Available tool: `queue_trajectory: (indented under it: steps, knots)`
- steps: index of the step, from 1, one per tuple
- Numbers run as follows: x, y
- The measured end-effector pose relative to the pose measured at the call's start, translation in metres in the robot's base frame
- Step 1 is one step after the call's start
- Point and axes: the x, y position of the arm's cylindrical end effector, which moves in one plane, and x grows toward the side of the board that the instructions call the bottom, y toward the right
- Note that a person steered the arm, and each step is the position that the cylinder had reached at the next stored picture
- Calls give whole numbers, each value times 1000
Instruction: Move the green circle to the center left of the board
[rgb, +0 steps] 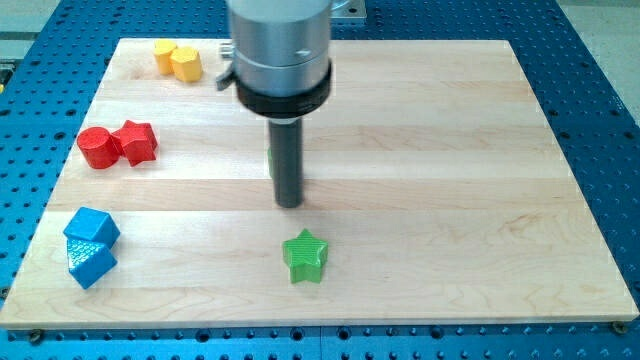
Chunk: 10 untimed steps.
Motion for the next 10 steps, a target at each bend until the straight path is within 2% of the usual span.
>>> queue_trajectory:
  steps: [1,2,3,4,5,6,7,8,9,10]
  knots:
    - [-18,-67]
    - [-41,0]
    - [-44,112]
    - [-44,136]
    - [-69,64]
    - [-89,124]
    - [-89,187]
    - [-87,223]
    - [-76,191]
    - [-52,192]
